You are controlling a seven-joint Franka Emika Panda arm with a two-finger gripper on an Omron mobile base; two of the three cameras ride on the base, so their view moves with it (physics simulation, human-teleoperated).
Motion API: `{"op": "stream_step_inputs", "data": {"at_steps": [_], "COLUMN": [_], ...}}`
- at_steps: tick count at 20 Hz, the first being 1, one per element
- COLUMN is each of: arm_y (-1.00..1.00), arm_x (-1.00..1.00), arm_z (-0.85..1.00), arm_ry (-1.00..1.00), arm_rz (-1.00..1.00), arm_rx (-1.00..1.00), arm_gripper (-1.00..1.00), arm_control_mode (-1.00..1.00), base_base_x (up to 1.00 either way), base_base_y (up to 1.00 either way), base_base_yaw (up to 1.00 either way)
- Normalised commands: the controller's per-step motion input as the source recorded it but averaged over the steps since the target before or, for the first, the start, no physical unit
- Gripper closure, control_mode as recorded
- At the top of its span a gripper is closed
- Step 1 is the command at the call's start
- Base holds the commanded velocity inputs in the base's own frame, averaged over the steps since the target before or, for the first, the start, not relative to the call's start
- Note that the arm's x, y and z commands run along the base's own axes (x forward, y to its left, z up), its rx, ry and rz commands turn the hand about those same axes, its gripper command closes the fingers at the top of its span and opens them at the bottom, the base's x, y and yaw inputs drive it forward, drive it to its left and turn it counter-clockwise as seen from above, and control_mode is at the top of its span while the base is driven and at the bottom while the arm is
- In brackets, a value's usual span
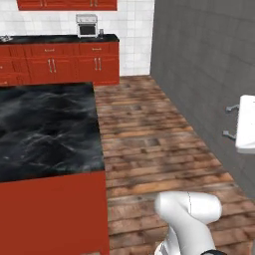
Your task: Retrieve the wine glasses from the counter and place one next to each plate.
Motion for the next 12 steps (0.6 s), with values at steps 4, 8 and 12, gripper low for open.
{"op": "stream_step_inputs", "data": {"at_steps": [4, 8, 12], "arm_y": [0.0, 0.0, 0.0], "arm_x": [0.0, 0.0, 0.0], "arm_z": [0.0, 0.0, 0.0], "arm_ry": [0.0, 0.0, 0.0], "arm_rz": [0.0, 0.0, 0.0], "arm_rx": [0.0, 0.0, 0.0], "arm_gripper": [-1.0, -1.0, -1.0], "arm_control_mode": [1.0, 1.0, 1.0], "base_base_x": [1.0, 1.0, 1.0], "base_base_y": [-1.0, -0.94, -0.84], "base_base_yaw": [0.03, 0.1, 0.12]}}
